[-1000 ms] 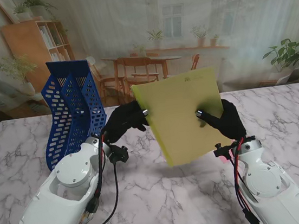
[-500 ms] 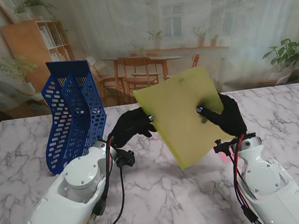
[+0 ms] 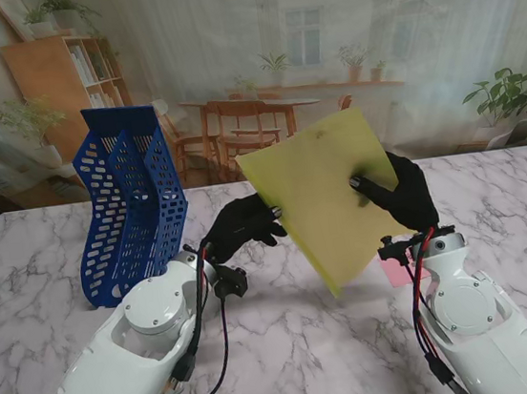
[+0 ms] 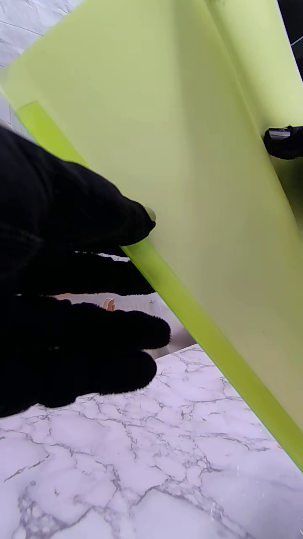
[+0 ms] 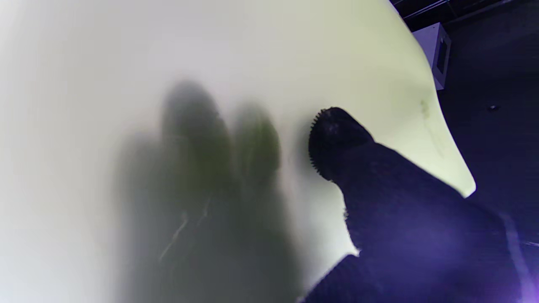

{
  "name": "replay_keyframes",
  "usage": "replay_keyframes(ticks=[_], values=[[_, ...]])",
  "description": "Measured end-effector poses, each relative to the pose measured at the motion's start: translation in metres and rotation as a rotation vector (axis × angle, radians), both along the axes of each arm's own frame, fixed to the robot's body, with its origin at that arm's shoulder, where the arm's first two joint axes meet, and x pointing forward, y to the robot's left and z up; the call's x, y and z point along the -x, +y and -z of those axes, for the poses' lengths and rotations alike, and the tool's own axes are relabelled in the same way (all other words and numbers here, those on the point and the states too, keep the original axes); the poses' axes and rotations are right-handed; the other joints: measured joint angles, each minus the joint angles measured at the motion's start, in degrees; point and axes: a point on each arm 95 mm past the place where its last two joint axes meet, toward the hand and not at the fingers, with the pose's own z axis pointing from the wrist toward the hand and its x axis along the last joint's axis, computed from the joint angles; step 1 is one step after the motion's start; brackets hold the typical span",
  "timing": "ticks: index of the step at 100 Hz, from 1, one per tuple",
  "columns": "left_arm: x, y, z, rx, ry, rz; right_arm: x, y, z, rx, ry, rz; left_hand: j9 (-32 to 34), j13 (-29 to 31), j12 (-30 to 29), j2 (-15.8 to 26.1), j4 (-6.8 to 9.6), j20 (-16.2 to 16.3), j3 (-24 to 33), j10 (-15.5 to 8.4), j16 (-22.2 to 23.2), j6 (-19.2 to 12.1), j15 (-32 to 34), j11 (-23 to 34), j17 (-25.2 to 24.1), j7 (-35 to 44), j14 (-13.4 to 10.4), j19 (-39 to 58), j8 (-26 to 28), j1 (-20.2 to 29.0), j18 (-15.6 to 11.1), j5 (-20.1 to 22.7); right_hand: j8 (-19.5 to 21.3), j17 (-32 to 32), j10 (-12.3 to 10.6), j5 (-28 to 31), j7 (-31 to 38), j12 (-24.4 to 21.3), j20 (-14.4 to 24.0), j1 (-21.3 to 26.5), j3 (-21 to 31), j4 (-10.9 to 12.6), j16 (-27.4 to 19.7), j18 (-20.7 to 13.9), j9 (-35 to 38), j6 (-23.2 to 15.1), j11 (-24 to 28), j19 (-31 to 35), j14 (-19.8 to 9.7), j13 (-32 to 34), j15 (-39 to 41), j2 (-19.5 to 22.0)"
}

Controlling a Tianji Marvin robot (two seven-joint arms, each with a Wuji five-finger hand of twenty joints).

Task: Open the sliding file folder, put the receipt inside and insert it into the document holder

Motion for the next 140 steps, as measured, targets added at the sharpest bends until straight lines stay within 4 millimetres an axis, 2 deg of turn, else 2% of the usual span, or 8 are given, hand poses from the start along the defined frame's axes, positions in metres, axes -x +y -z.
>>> replay_keyframes(ticks=[31,71,101,106,113,115,129,140], values=[[0.001,-0.010,0.004,-0.003,0.014,0.022,-0.005,0.002,-0.020,-0.022,-0.032,-0.017,0.00,0.00,-0.61,-1.08,0.00,0.00,-0.28,0.05,0.00,-0.68,0.00,-0.67,0.00,0.45,-0.01,0.00,-0.02,-0.01,-0.03,0.18,0.00,0.25,0.00,0.00,0.00,0.11,-0.12,0.00,0.01,0.00,0.00,0.00,0.00,0.00,0.00,0.00,0.04,-0.01,0.00,0.00],[0.004,-0.023,0.008,-0.002,0.034,0.047,-0.001,0.008,-0.062,-0.028,-0.100,-0.077,-0.05,0.01,-0.67,-2.41,-0.02,-0.01,-0.33,0.61,0.00,-0.87,0.01,-1.45,0.00,0.82,-0.02,0.01,-0.09,-0.01,-0.06,0.78,0.00,0.62,0.00,0.00,0.00,0.68,-0.12,0.00,0.02,-0.01,-0.02,0.00,0.00,0.00,0.54,0.01,0.04,-0.01,0.00,0.00],[0.005,-0.022,0.010,0.002,0.044,0.039,0.000,0.009,-0.065,-0.003,-0.114,-0.064,-0.26,-0.01,-0.66,-2.45,-0.02,-0.01,-0.33,1.45,0.00,-0.85,0.08,-1.45,-0.22,0.82,-0.02,0.01,-0.09,0.07,-0.06,0.80,0.00,0.79,0.00,0.00,0.00,0.69,-0.13,0.00,0.02,-0.59,-0.09,0.00,0.00,0.00,0.54,0.01,0.04,-0.02,0.00,0.00],[0.005,-0.021,0.010,0.004,0.044,0.037,-0.001,0.008,-0.063,-0.005,-0.108,-0.058,-2.23,-2.22,-1.55,-2.32,0.14,-0.01,-0.33,2.06,0.00,-0.62,0.08,-0.55,-1.97,0.20,0.67,0.01,-0.29,0.13,0.12,0.60,0.00,0.79,0.00,-0.03,0.00,0.69,-0.13,0.00,0.02,-0.63,-0.09,0.00,0.00,0.00,0.54,0.01,0.04,-0.02,0.00,0.01],[0.005,-0.019,0.010,0.005,0.043,0.041,0.000,0.007,-0.059,-0.006,-0.096,-0.051,-7.13,-5.74,-3.98,-0.89,0.89,-0.01,-0.14,2.91,-0.03,-0.20,-1.39,0.85,-5.19,-3.39,1.69,-1.51,-0.29,0.08,0.30,-1.98,0.01,0.79,0.00,-0.04,0.00,0.69,-0.13,0.00,0.02,-0.70,-0.11,0.00,0.00,0.00,0.54,0.01,0.04,-0.02,0.00,0.02],[0.005,-0.018,0.010,0.004,0.041,0.043,0.000,0.007,-0.058,-0.006,-0.093,-0.048,-8.98,-7.36,-4.52,-0.27,1.46,-0.05,0.47,2.94,-0.03,-0.03,-1.95,0.90,-6.45,-6.12,2.02,-2.62,-0.29,-1.27,0.34,-3.68,0.01,0.79,0.00,-0.04,0.00,0.69,-0.13,0.00,0.02,-0.74,-0.17,0.00,0.00,0.00,0.54,0.01,0.04,-0.04,0.00,0.03],[0.005,-0.016,0.006,-0.006,-0.009,0.057,0.000,0.005,-0.050,-0.016,-0.063,-0.029,-26.18,-19.24,-7.01,0.86,1.50,-2.28,-2.88,3.68,-0.78,1.30,-7.77,-2.71,-15.98,-17.11,3.37,-12.74,-3.80,-9.72,0.16,-12.90,0.02,0.79,0.00,-0.08,0.00,0.70,-0.13,0.00,0.02,-1.21,-0.81,0.00,0.00,-0.05,0.55,0.02,0.04,-0.11,-0.03,0.05],[0.001,-0.015,0.000,-0.060,-0.068,0.060,0.000,0.003,-0.044,-0.021,-0.049,-0.020,-35.15,-26.24,-8.22,-0.73,1.50,-3.85,-3.02,4.89,-2.30,2.21,-10.86,-5.07,-21.20,-21.31,2.88,-18.56,-5.49,-13.11,-1.31,-16.98,0.03,0.79,0.00,-0.09,0.00,0.70,-0.13,0.00,0.01,-1.29,-0.81,0.00,0.00,-0.05,0.55,0.02,0.04,-0.11,-0.03,0.06]])
